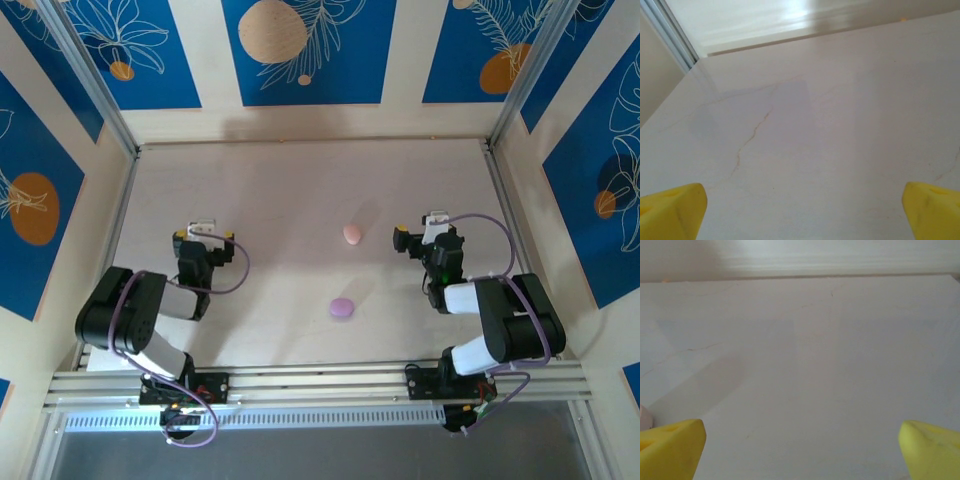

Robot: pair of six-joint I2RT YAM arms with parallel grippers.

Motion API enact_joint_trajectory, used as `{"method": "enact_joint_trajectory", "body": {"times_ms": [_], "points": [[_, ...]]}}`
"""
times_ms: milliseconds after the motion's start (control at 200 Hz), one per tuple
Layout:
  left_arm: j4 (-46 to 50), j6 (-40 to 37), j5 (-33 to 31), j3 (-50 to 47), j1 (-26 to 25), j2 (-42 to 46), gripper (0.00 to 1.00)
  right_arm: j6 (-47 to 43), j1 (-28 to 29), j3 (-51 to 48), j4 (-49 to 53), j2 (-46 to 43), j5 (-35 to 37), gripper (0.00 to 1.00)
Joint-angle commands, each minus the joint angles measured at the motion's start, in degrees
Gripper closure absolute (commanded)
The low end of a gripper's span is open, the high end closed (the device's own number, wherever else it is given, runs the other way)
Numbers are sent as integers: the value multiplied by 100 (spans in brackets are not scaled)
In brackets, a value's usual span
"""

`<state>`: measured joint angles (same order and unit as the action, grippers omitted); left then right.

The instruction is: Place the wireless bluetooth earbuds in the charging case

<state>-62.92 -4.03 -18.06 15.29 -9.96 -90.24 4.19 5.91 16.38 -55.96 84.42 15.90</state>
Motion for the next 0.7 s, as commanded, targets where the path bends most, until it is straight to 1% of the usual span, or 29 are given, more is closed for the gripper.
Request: {"method": "enact_joint_trajectory", "body": {"times_ms": [0, 50, 80, 110, 145, 230, 265, 345, 370, 425, 695], "points": [[-661, -61, 177, -110, 89, -42, 0, -301, -4, -36, -687, 359, -297, 1], [-725, -94, 172, -96, 92, -85, 0, -266, -74, 25, -265, 175, -446, 1], [-575, -56, 173, -76, 96, -34, 0, -253, -119, 47, -278, 208, -542, 1], [-508, -58, 180, -34, 93, -32, 0, -267, -83, 80, -324, 272, -436, 1], [-449, -97, 180, 24, 92, -60, 0, -230, -104, 144, -140, 228, -454, 1], [213, -36, 62, 330, 93, -18, 0, -124, -204, 391, 251, 271, -452, 1], [410, 23, 133, 433, 149, -9, 0, -30, -283, 537, 564, 247, -511, 1], [541, 139, 206, 493, 257, 12, 0, 194, -574, 746, 988, 282, -931, 1], [571, 152, 218, 488, 266, 20, 0, 230, -616, 736, 977, 277, -1023, 1], [553, 149, 217, 493, 266, 9, 0, 198, -577, 750, 985, 285, -921, 1], [570, 175, 234, 493, 292, 26, 0, 181, -559, 724, 941, 274, -907, 1]]}}
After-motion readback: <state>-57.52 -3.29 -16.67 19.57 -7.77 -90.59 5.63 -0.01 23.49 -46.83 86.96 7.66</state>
